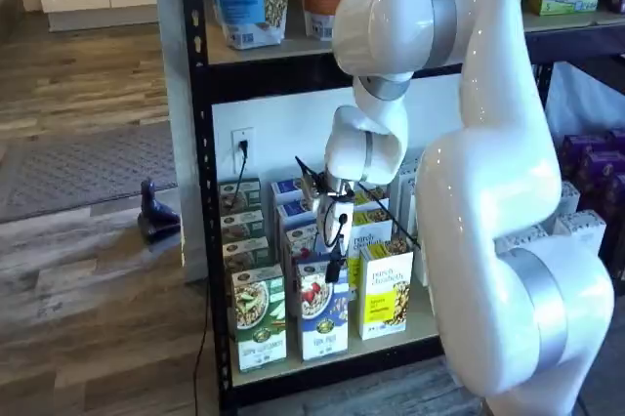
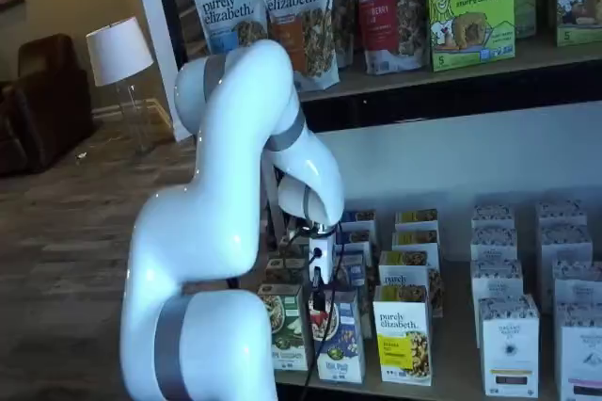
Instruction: Pick up the blue and white box that is on the bottom shelf, the second box from the left
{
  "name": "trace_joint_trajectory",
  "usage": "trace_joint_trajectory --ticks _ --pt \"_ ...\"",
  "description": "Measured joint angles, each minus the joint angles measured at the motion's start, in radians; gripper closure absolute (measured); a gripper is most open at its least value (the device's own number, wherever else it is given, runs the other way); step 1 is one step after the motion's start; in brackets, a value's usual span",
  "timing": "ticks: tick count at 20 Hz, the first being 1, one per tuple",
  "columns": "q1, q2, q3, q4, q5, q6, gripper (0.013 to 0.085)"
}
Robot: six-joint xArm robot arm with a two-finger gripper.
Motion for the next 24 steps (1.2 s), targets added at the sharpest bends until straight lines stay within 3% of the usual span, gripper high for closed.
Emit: trace_joint_trajectory --ticks 1,2,3,10,15,21,24 --pt "-0.001 0.003 -0.009 -0.041 0.010 0.037 0.0130" --pt "-0.005 0.016 -0.044 -0.134 0.044 0.114 0.0130" --pt "-0.008 0.028 -0.071 -0.172 0.068 0.146 0.0130" --pt "-0.014 0.069 -0.141 -0.252 0.118 0.210 0.0130" --pt "-0.017 0.099 -0.171 -0.256 0.123 0.211 0.0130" --pt "-0.026 0.144 -0.230 -0.203 0.133 0.160 0.0130" --pt "-0.026 0.173 -0.270 -0.223 0.145 0.177 0.0130"
